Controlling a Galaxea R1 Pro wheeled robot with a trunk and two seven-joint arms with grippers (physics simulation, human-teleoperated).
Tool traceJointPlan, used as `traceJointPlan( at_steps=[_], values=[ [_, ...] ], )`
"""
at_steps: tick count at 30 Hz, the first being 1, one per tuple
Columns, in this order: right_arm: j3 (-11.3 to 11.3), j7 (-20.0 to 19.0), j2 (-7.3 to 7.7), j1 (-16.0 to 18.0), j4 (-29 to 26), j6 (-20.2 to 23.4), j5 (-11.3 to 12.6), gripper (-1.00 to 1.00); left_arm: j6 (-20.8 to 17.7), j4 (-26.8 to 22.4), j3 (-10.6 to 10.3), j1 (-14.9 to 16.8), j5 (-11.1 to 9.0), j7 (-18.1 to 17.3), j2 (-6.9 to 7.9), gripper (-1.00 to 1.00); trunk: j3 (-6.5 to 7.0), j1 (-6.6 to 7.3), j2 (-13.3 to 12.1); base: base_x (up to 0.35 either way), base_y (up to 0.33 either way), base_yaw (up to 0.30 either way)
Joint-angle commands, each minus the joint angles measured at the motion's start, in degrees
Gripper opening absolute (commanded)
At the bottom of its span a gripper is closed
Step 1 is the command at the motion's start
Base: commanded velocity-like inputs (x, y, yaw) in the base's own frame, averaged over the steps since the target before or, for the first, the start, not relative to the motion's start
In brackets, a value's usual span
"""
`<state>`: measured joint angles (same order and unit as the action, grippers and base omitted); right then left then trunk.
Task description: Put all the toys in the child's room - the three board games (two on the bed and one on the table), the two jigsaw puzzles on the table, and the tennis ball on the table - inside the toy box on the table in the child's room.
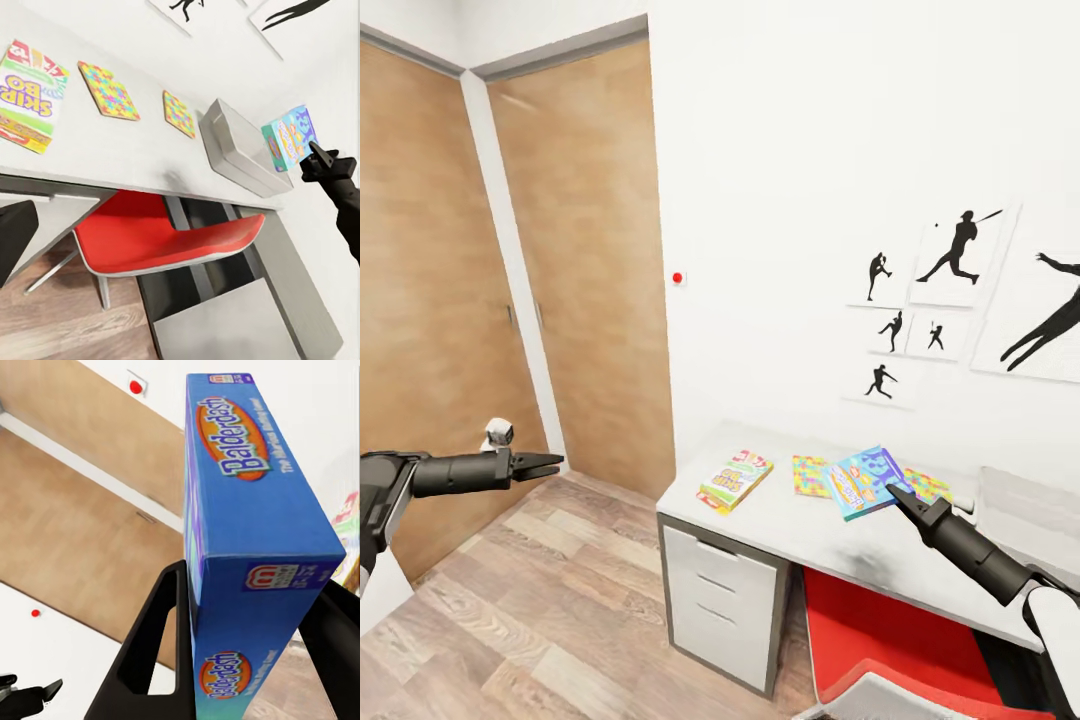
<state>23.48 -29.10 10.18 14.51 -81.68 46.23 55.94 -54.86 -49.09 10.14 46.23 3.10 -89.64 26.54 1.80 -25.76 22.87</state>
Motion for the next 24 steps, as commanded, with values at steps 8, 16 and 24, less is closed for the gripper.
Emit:
traceJointPlan(
  at_steps=[8,16,24],
  values=[
    [0.2,-0.2,-0.07,0.1,0.1,0.4,0.4,-1.0,-0.6,0.0,0.1,0.0,0.4,-0.4,0.01,1.0,0.28,-0.02,0.0,0.0,0.0,-0.28],
    [0.2,-0.2,-0.09,0.0,0.1,0.3,0.4,-1.0,-0.6,0.0,0.1,0.0,0.4,-0.4,0.32,1.0,0.59,-0.02,0.0,0.0,0.0,-0.28],
    [0.2,-0.3,-0.02,0.1,0.3,0.3,0.6,-1.0,-0.5,0.0,0.2,-0.2,0.3,-0.4,0.33,1.0,0.89,-0.02,0.0,0.0,0.0,-0.28]
  ],
)
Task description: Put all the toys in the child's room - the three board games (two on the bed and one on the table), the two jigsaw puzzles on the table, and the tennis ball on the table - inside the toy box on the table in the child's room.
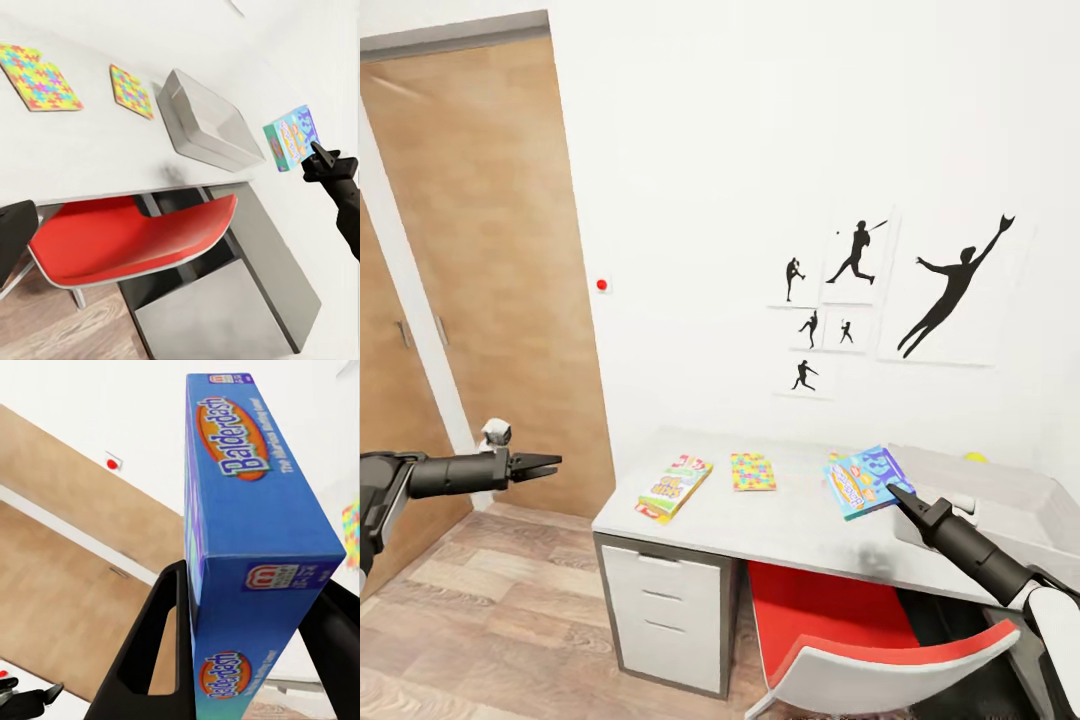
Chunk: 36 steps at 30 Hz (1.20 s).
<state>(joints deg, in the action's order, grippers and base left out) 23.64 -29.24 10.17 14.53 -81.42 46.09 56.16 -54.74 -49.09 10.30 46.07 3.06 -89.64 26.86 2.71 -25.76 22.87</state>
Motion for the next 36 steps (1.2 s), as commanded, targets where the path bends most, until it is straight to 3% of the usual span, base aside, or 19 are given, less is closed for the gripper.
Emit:
traceJointPlan(
  at_steps=[1,12,36],
  values=[
    [0.1,-0.1,-0.04,0.0,0.0,0.4,0.3,-1.0,-0.6,0.0,0.2,-0.1,0.3,-0.4,0.08,1.0,0.02,-0.02,0.0,0.0,0.0,-0.28],
    [0.1,0.1,-0.12,0.0,0.3,0.4,0.3,-1.0,-0.6,0.0,0.5,-0.2,0.4,-0.4,0.24,1.0,0.44,-0.02,0.0,0.115,0.0,-0.28],
    [0.1,0.4,-0.15,0.0,1.6,0.2,0.4,-1.0,0.3,0.0,0.6,-0.4,0.4,-0.4,0.3,1.0,1.35,-0.02,0.0,0.013,0.03,-0.28]
  ],
)
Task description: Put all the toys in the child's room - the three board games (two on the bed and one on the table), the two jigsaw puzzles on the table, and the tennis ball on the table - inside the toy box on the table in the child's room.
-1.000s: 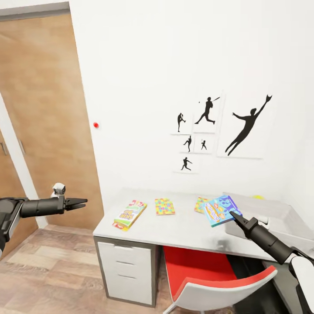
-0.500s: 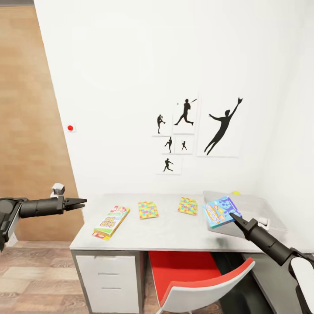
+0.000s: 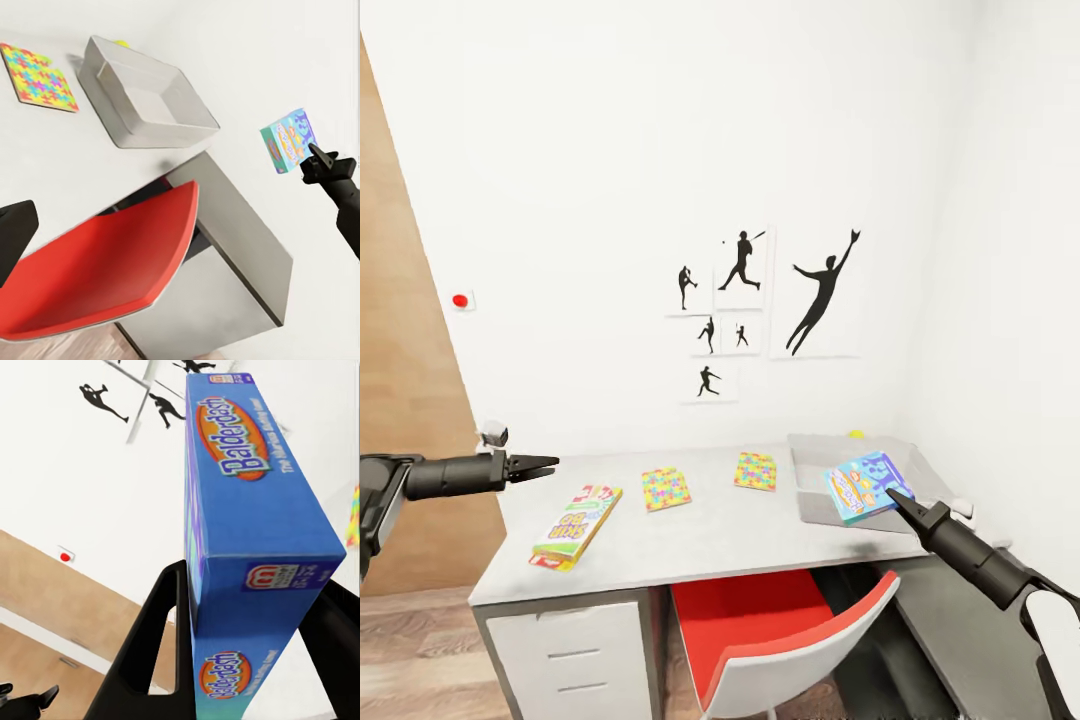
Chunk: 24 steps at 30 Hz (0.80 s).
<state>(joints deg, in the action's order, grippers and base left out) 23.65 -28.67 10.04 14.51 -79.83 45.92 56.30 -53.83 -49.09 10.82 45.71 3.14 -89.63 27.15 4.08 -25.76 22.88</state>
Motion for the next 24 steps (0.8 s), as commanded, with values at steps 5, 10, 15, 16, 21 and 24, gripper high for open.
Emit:
traceJointPlan(
  at_steps=[5,10,15,16,21,24],
  values=[
    [0.1,-0.2,-0.02,0.1,0.0,0.4,0.2,-1.0,-0.6,0.0,0.1,0.0,0.3,-0.4,0.0,1.0,0.17,-0.02,0.0,0.017,0.068,-0.28],
    [0.1,-0.2,-0.02,0.1,0.0,0.4,0.1,-1.0,-0.6,0.0,0.2,0.0,0.3,-0.4,0.08,1.0,0.36,-0.02,0.0,0.148,0.092,-0.28],
    [0.1,-0.1,-0.02,0.0,0.0,0.4,0.1,-1.0,-0.6,0.0,0.2,0.0,0.3,-0.4,0.09,1.0,0.55,-0.02,0.0,0.203,0.139,-0.28],
    [0.1,-0.1,-0.02,0.1,0.0,0.3,0.0,-1.0,-0.6,0.0,0.2,0.0,0.3,-0.4,0.09,1.0,0.58,-0.02,0.0,0.232,0.191,-0.271],
    [0.1,-0.1,-0.08,0.1,0.0,0.3,-0.1,-1.0,-0.5,0.0,0.2,0.0,0.3,-0.4,0.09,1.0,0.64,-0.02,0.0,0.208,0.087,-0.106],
    [0.0,0.1,-0.1,0.0,-0.1,0.2,-0.2,-1.0,-0.5,0.0,0.2,0.0,0.3,-0.4,0.09,1.0,0.65,-0.02,0.0,0.129,0.016,-0.019]
  ],
)
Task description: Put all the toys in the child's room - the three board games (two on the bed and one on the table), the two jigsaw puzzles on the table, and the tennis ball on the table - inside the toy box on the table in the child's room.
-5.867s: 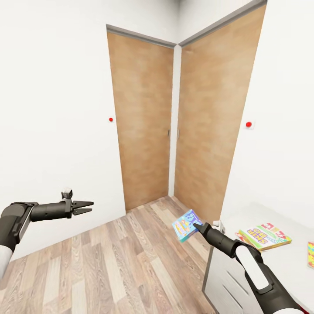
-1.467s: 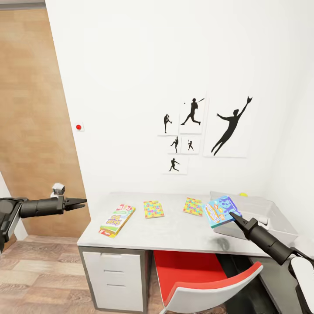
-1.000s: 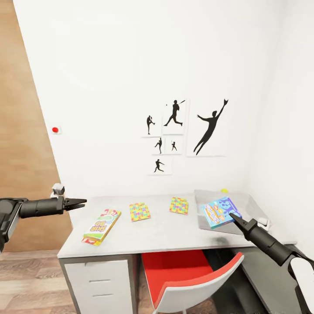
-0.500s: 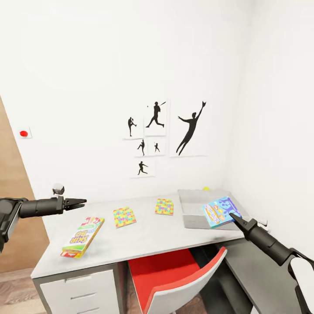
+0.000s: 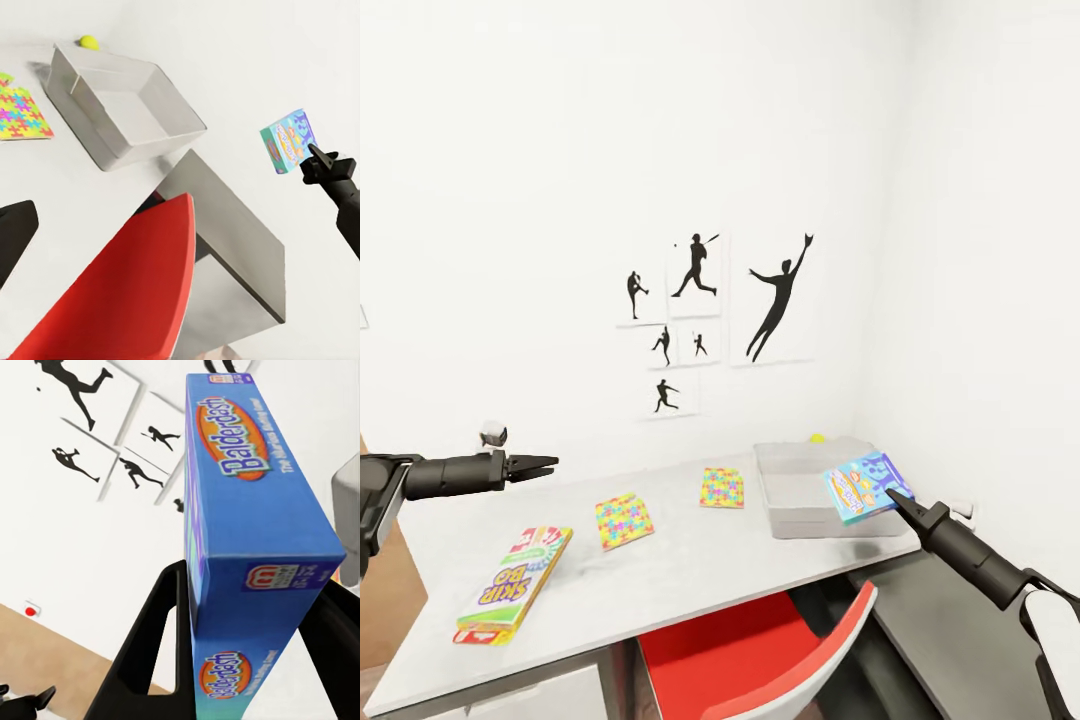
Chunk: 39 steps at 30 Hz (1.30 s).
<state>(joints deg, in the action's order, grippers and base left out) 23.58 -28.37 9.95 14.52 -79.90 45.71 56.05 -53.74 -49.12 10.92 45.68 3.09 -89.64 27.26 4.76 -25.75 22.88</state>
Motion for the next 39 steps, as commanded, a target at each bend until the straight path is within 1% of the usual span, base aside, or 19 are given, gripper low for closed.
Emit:
traceJointPlan(
  at_steps=[1,7,22,29,39],
  values=[
    [0.1,-0.1,-0.01,0.1,0.0,0.4,0.1,-1.0,-0.6,0.0,0.1,0.0,0.3,-0.4,-0.01,1.0,-0.02,-0.03,0.0,0.14,0.029,-0.006],
    [0.0,0.0,-0.02,0.1,0.0,0.3,0.1,-1.0,-0.6,0.0,0.1,0.0,0.3,-0.4,-0.01,1.0,-0.02,-0.03,0.0,0.199,0.085,-0.002],
    [0.1,0.0,-0.02,0.1,-0.1,0.3,0.1,-1.0,-0.6,0.0,0.0,0.0,0.2,-0.4,-0.04,1.0,-0.15,-0.03,0.0,0.173,0.023,0.0],
    [0.1,0.0,-0.02,0.1,-0.1,0.4,0.1,-1.0,-0.6,0.0,0.0,0.0,0.2,-0.4,-0.06,1.0,-0.6,-0.03,0.0,0.04,0.003,0.0],
    [0.1,0.0,-0.02,0.1,-0.1,0.4,0.1,-1.0,-0.6,0.0,0.0,0.0,0.2,-0.4,-0.05,1.0,-0.63,-0.03,0.0,0.017,0.0,0.0]
  ],
)
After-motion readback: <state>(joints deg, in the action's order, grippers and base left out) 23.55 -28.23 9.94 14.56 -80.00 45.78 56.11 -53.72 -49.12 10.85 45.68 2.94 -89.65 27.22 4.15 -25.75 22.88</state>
